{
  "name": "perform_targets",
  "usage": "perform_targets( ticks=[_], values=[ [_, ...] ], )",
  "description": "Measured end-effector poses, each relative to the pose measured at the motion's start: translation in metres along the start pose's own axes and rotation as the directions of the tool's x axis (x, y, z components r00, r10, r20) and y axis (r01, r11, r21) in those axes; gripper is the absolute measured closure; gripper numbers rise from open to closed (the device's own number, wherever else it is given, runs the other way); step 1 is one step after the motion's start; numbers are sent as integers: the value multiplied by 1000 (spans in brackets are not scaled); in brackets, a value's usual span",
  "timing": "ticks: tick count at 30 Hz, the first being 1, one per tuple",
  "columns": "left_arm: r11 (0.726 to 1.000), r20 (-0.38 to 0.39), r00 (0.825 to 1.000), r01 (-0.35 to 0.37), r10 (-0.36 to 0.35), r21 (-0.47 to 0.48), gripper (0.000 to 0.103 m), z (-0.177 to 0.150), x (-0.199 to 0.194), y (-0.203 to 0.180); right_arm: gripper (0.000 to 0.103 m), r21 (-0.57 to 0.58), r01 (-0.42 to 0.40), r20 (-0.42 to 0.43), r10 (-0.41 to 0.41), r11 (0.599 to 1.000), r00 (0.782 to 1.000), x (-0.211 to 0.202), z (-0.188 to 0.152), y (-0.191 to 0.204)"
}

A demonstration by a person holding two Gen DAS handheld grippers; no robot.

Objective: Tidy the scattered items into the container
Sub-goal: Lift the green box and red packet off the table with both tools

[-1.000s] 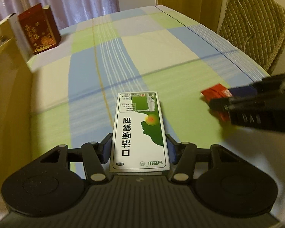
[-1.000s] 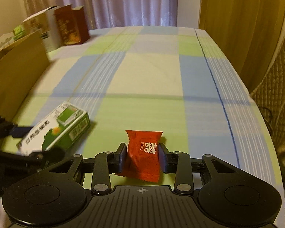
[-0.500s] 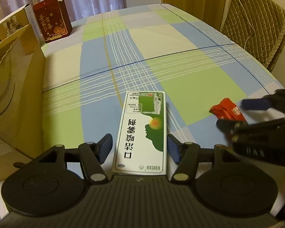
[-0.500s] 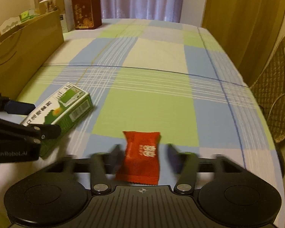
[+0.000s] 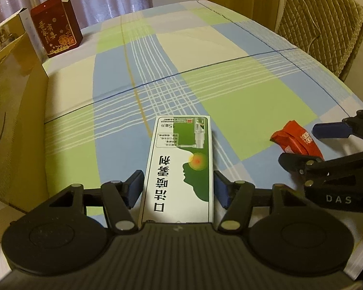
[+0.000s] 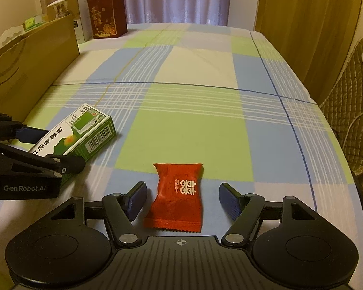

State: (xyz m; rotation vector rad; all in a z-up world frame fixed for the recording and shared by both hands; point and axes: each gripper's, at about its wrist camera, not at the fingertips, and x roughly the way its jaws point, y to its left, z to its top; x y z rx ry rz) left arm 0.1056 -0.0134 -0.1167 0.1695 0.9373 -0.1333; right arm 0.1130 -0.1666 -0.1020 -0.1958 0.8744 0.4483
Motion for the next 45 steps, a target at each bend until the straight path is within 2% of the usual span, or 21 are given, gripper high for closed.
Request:
perform_targets(
  ticks=[6, 9, 11, 13, 14, 16, 34, 40, 45],
  values=[
    [1000, -4, 1000, 2, -2, 3, 49, 0, -1, 0, 31, 5, -6, 0, 6, 1000, 1000, 0, 1, 1],
    [1000, -6, 1000, 4, -4, 3, 49, 0, -1, 0, 42, -8, -6, 6, 6, 1000, 1000, 0, 1, 2],
    [1000, -5, 1000, 6, -6, 2, 50, -1, -1, 0, 44, -14, -8, 8, 9, 1000, 1000, 0, 1, 3],
    [1000, -4, 1000, 7, -7, 2, 50, -1, -1, 0, 59, -26, -8, 14, 8, 1000, 1000, 0, 1, 4],
    [1000, -4, 1000, 7, -7, 2, 51, -1, -1, 0, 63, -33, -8, 15, 8, 999, 1000, 0, 2, 5],
    [1000, -2, 1000, 9, -9, 4, 51, -1, -2, 0, 65, -28, -9, 13, 9, 1000, 1000, 0, 2, 5],
    [1000, 30, 1000, 0, 0, 2, 52, -8, -39, 8, 70, -43, -2, 27, 3, 999, 1000, -25, 0, 18],
    [1000, -1, 1000, 1, -1, -2, 52, -21, -43, 11, 69, -47, -14, -32, 12, 999, 999, -19, -10, 23],
    [1000, -45, 999, 4, -4, -3, 52, -28, -36, 12, 69, -66, -6, -35, 3, 998, 999, -18, -12, 25]
  ],
)
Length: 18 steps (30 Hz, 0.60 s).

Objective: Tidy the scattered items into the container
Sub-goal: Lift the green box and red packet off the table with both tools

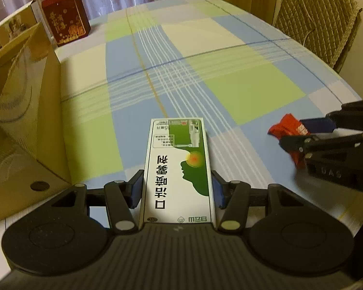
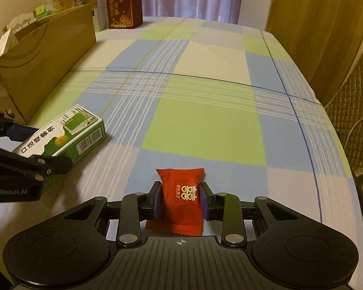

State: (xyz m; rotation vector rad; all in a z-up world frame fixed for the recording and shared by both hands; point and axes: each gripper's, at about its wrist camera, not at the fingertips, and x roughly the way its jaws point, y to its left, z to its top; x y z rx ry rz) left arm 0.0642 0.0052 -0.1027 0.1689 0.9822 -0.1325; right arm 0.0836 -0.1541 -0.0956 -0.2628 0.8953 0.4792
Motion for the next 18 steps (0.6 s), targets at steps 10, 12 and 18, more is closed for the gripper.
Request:
perform_targets(
  ticks=[10, 12, 18],
  values=[
    [1000, -21, 1000, 7, -7, -3, 49, 2, 13, 4, 40, 24, 6, -16, -5, 1000, 1000, 1, -4, -4],
    [1000, -14, 1000, 6, -6, 1, 47, 5, 16, 3, 40, 29, 2, -17, -1, 1000, 1000, 1, -4, -5],
    [1000, -11, 1000, 6, -6, 22, 52, 11, 19, 0, 54, 33, -6, -17, 6, 999, 1000, 0, -3, -5]
  ],
)
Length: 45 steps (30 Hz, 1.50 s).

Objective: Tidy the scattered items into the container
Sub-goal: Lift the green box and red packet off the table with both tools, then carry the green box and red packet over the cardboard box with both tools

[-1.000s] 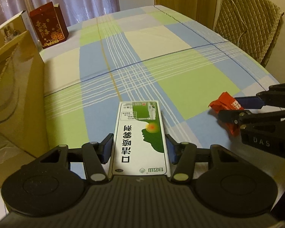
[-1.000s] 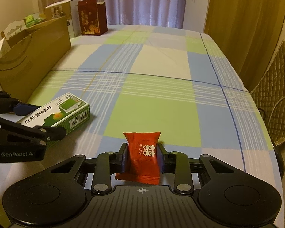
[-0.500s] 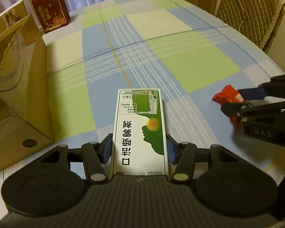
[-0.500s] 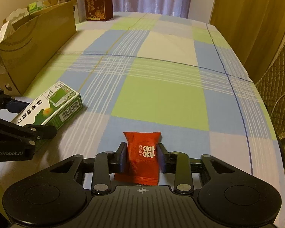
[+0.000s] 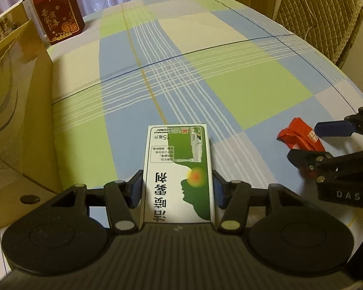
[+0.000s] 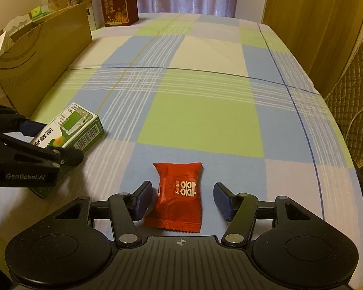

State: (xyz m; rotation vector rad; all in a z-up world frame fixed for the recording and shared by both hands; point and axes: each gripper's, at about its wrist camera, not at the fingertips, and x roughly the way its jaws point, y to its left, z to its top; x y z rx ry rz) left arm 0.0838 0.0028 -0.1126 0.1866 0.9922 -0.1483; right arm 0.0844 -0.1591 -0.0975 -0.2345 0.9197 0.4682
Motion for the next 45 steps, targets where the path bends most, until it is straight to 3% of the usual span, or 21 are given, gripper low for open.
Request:
perform_targets(
  ticks=[1, 6, 23, 35, 45],
  values=[
    [1000, 2, 1000, -1, 1, 3, 52, -1, -1, -1, 68, -8, -3, 3, 3, 1000, 1000, -1, 0, 1],
    [1000, 10, 1000, -1, 1, 3, 52, -6, -10, -3, 72, 10, -4, 4, 4, 1000, 1000, -5, 1, 0],
    [999, 132, 990, -34, 39, -39, 52, 3, -75, 10, 72, -52, 2, 133, 5, 999, 991, -51, 29, 24],
    [983, 235, 958, -135, 162, -127, 52, 5, -143, 61, 72, -153, -82, 245, 119, 985, 962, -87, 69, 82],
    [958, 257, 931, -213, 259, -193, 52, -2, -177, 113, 72, -246, -143, 288, 213, 959, 934, -95, 104, 136]
  ],
)
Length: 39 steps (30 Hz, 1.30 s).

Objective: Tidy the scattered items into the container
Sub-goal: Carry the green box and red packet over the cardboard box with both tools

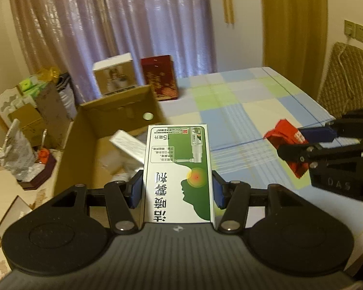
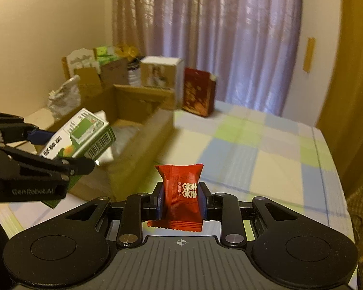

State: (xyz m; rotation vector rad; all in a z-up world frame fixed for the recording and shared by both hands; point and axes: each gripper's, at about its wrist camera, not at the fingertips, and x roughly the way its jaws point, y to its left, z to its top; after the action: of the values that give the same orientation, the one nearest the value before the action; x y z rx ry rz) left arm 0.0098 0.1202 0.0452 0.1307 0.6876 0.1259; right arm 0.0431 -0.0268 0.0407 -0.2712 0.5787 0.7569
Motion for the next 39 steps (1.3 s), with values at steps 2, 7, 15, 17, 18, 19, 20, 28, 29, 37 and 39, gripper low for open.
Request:
perform_targets(
  ticks=[2, 7, 15, 17, 18, 19, 20, 28, 29, 37, 39],
  values=[
    [1000, 2, 1000, -13, 13, -6, 52, 1, -1, 12, 72, -12, -18, 12, 18, 1000, 1000, 5, 10, 10],
    [999, 5, 999, -38, 38, -38, 52, 2, -4, 41, 72, -40, -55, 31, 56, 998, 998, 18, 30, 28],
    [994, -2, 998, -66, 66, -82, 52, 0, -10, 72, 72, -69, -99, 30, 102, 993, 994, 38, 46, 51],
    [994, -3, 997, -72, 72, -86, 52, 0, -10, 76, 72, -75, -105, 29, 108, 992, 994, 41, 49, 54],
    [993, -3, 997, -74, 74, -88, 52, 0, -10, 78, 72, -78, -109, 28, 111, 991, 993, 42, 50, 56],
    [993, -3, 997, -76, 76, -91, 52, -1, -11, 79, 72, -81, -112, 27, 115, 990, 993, 43, 51, 57],
    [993, -3, 997, -77, 77, -92, 52, -1, -11, 80, 72, -84, -114, 27, 117, 990, 993, 44, 52, 59],
    [992, -2, 997, -78, 79, -94, 52, 1, -10, 87, 72, -96, -130, 11, 132, 987, 991, 54, 54, 62],
    [992, -1, 997, -77, 77, -96, 52, 1, -10, 87, 72, -97, -132, 9, 133, 987, 991, 55, 55, 62],
    [992, -3, 997, -75, 76, -100, 52, 7, -4, 95, 72, -94, -144, -17, 143, 985, 990, 70, 57, 61],
    [992, -4, 997, -77, 77, -99, 52, 9, -1, 98, 72, -96, -150, -27, 148, 984, 989, 77, 56, 62]
  ],
)
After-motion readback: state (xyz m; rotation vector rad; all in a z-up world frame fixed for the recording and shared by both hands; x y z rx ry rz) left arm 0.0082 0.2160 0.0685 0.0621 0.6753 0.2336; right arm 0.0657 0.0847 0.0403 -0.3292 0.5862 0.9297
